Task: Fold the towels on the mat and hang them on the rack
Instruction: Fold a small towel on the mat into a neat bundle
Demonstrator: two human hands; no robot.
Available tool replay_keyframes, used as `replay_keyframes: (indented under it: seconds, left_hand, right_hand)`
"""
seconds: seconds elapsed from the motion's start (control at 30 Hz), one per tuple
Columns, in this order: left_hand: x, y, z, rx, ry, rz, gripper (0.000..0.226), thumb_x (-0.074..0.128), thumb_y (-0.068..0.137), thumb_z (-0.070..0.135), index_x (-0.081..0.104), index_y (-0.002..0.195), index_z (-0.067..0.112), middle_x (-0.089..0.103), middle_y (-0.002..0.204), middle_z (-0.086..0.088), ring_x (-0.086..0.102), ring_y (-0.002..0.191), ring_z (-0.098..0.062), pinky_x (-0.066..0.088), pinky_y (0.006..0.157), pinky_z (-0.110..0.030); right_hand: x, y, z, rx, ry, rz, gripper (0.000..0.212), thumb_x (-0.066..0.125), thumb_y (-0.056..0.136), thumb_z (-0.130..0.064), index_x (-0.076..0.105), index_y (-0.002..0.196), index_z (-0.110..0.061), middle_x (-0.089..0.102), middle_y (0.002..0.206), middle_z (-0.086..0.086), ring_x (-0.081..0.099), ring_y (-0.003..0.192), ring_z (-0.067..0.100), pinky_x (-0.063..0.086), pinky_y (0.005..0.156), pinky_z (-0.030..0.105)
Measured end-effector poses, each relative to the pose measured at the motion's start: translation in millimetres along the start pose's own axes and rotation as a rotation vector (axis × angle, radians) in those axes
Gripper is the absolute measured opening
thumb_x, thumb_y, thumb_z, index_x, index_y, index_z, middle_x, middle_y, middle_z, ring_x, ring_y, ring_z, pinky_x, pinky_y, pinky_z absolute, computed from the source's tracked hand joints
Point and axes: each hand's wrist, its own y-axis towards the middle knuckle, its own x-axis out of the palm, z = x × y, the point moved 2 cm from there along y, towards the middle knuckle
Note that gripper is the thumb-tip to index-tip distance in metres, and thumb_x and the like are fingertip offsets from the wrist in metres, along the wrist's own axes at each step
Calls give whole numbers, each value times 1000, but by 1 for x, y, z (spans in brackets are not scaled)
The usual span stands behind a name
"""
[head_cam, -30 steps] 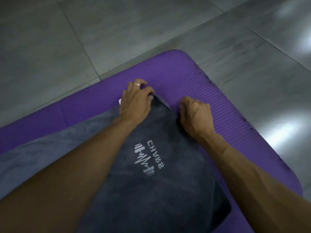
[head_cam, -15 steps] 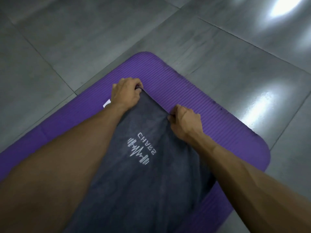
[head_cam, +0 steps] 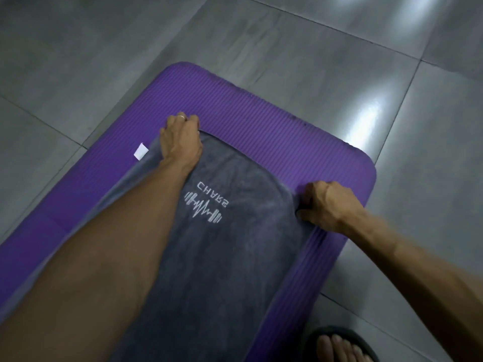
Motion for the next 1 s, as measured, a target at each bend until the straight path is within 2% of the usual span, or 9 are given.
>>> replay_keyframes:
  seconds: [0.17,0.43,0.53,0.6,0.7,0.8,0.87,0.93,1.0]
  left_hand:
    - [2,-5,6,-11,-20,38,17,49,98,10,61,107,2,59,112,-16,50,108,-35,43,77,-43]
    - [-3,24,-3,58,-118,16,18,51,96,11,64,106,3,62,106,-22,55,100,-40,44,79,-47]
    - [1,40,5,95,-202,-63,28,54,95,11,58,121,2,53,125,-24,48,117,-40,41,97,-49]
    - [2,31,20,121,-264,-71,47,52,96,12,41,141,3,33,149,-23,27,139,-38,25,114,-45]
    - [11,-22,39,206,-318,44,56,47,97,16,29,147,0,23,155,-23,16,145,-39,16,118,-47]
    - [32,-60,32,226,-186,-70,69,31,95,43,24,150,3,20,158,-16,12,148,-32,10,118,-49]
    - [40,-46,19,228,-70,-177,80,18,89,62,15,154,14,12,161,-11,3,149,-30,1,119,-49]
    - [40,-23,9,272,18,-214,85,16,83,75,5,154,30,2,163,-5,-5,148,-32,-4,117,-53]
    - [38,-8,4,287,36,-225,89,17,76,85,0,152,43,-4,163,-3,-9,148,-34,-6,115,-57]
  right_hand:
    - [9,2,6,112,67,-7,30,58,86,-32,61,106,-10,66,104,15,61,94,34,46,70,33]
    - [-30,20,33,177,288,9,15,69,86,-23,74,96,-13,69,93,5,59,83,17,41,72,24]
    - [-32,28,38,207,342,-1,16,71,86,-19,71,101,-16,68,95,2,60,85,16,47,73,26]
    - [-30,30,41,234,332,-26,18,68,85,-16,68,103,-19,69,104,6,63,93,22,52,80,33]
    - [-28,30,22,197,83,276,25,59,85,-22,61,109,-15,60,113,10,54,103,34,46,79,43]
    - [-9,28,-46,-89,87,562,31,51,80,-26,61,103,-8,57,109,14,52,99,37,40,74,43]
    - [17,33,-84,-280,91,451,45,44,85,-32,60,119,-6,56,128,15,50,120,36,43,95,48]
    - [38,37,-88,-342,-4,292,60,34,94,-43,43,143,-9,38,152,11,32,142,30,23,117,50]
    - [46,35,-56,-338,-119,251,64,26,96,-51,26,152,-19,20,160,4,15,148,23,10,119,50]
